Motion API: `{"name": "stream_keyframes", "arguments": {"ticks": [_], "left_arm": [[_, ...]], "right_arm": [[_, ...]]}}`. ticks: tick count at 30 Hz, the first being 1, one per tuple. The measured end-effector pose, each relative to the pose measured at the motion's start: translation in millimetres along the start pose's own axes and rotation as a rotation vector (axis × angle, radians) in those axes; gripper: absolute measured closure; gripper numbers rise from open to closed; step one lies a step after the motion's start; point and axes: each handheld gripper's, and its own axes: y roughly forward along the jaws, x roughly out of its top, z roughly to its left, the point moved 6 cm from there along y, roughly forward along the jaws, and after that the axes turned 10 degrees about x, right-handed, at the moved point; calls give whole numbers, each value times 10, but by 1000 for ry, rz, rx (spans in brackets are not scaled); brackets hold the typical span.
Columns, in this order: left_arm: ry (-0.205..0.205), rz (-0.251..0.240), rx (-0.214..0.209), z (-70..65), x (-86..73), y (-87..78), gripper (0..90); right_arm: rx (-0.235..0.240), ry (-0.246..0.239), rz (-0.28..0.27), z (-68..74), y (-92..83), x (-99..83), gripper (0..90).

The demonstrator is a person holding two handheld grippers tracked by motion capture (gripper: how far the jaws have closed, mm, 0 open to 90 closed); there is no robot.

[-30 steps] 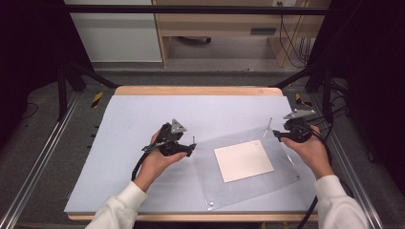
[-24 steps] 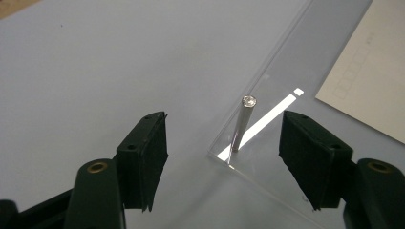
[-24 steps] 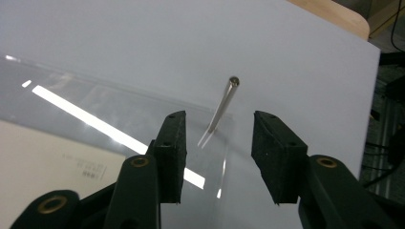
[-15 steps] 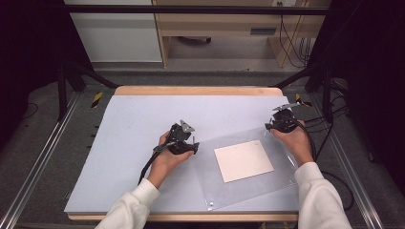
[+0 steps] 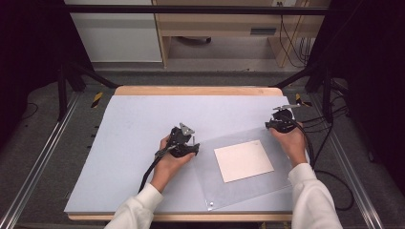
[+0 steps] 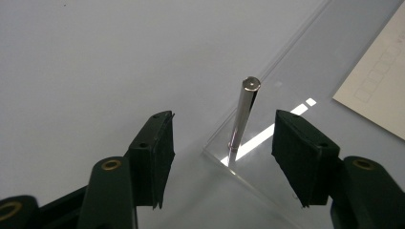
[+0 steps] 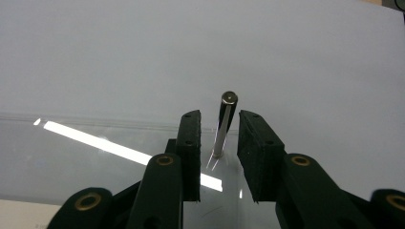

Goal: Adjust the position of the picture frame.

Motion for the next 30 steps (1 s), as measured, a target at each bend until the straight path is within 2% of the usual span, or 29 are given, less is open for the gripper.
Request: {"name": "stream_keyframes", "arguments": {"ticks": [4, 6, 13, 16, 19, 20, 24, 30], "left_arm": [[-14, -10, 6, -8, -23, 22, 441], [-38, -4, -15, -24, -70, 61, 478], [-52, -30, -2, -59, -88, 89, 564], [-56, -48, 1, -46, -70, 105, 657], [-70, -46, -12, -48, -73, 139, 695], [-74, -52, -15, -50, -69, 146, 745], [-69, -63, -24, -82, -61, 151, 834], [-67, -66, -12, -98, -55, 150, 843]], "right_arm": [[-7, -11, -2, -10, 29, -1, 744], [-9, -8, 4, -18, 63, -16, 753], [-30, -38, 1, 8, 119, -18, 797], [-37, -40, -8, -14, 129, -14, 843], [-27, -33, -8, -17, 128, -17, 846], [-28, -48, -10, -18, 133, -11, 842], [-30, -57, -16, -23, 141, -11, 836], [-26, -64, -25, -24, 157, -13, 851]]}}
